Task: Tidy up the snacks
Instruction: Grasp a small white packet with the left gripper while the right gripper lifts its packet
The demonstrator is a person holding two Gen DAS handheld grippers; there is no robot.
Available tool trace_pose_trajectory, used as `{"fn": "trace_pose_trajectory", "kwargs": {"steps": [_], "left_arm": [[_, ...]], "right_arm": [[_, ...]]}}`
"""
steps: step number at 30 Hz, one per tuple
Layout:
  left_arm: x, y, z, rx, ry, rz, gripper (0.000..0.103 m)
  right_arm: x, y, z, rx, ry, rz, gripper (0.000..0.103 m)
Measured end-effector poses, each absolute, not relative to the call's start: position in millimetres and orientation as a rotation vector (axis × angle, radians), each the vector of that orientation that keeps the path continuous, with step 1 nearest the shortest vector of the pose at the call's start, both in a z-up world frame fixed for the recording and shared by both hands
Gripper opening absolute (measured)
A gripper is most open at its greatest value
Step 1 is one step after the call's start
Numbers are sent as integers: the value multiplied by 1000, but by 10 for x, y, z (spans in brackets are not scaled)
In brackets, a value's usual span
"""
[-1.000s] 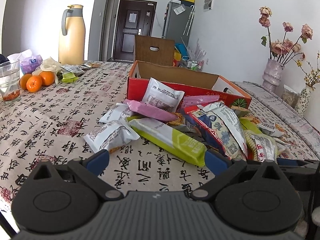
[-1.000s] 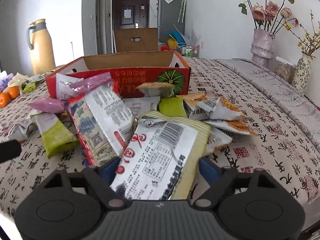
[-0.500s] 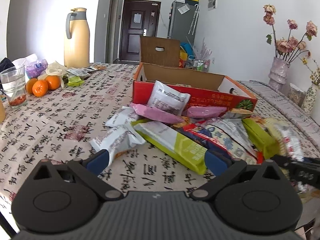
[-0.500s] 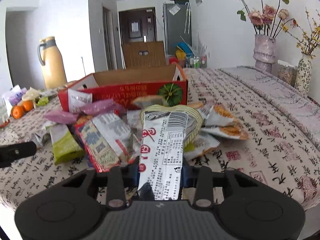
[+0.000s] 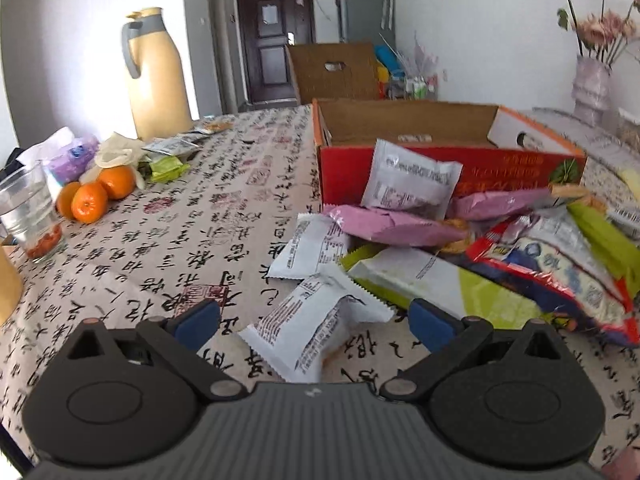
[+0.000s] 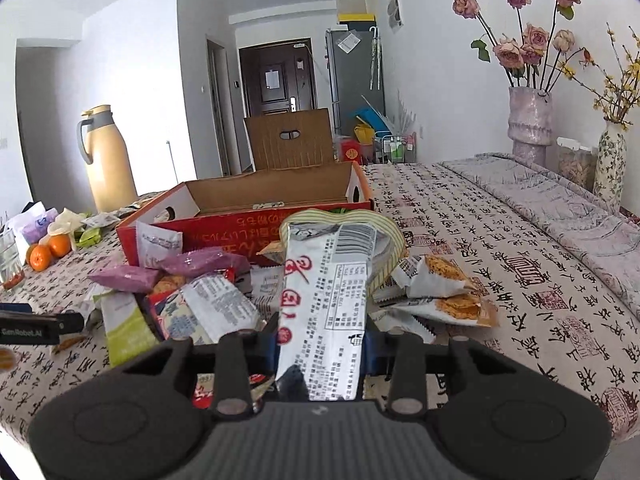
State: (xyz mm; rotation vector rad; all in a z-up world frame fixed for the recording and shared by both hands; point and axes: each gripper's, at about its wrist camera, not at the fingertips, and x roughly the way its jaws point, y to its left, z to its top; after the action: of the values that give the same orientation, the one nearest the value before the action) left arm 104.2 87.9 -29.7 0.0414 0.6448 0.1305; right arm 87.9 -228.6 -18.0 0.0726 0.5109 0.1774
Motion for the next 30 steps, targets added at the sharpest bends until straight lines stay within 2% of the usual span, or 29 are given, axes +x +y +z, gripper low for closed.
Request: {"fn": "trace_pose_trajectory", "kwargs": {"steps": [2, 6, 9, 11, 14, 18, 30], "left_arm": [[1093, 892, -328, 40, 654, 120, 97], [1183, 934, -366, 15, 675, 101, 79], [1208, 949, -383, 4, 681, 91, 71], [1202, 958, -378, -6, 681, 77, 61], [1187, 961, -367, -20, 674, 71, 59], [1152, 964, -346, -38, 668, 70, 51], [1023, 865, -49, -39, 577, 73, 49]], "right_arm": [[913, -2267, -191, 75, 515, 179, 37], [956, -2235, -189, 75, 511, 186, 37], [984, -2226, -195, 75, 512, 187, 37], [995, -2225, -202, 76, 515, 188, 37], [1002, -2224, -208, 78, 518, 188, 37], [988, -2222, -211, 81, 517, 193, 37], [939, -2246, -138, 85, 491, 219, 37]]}}
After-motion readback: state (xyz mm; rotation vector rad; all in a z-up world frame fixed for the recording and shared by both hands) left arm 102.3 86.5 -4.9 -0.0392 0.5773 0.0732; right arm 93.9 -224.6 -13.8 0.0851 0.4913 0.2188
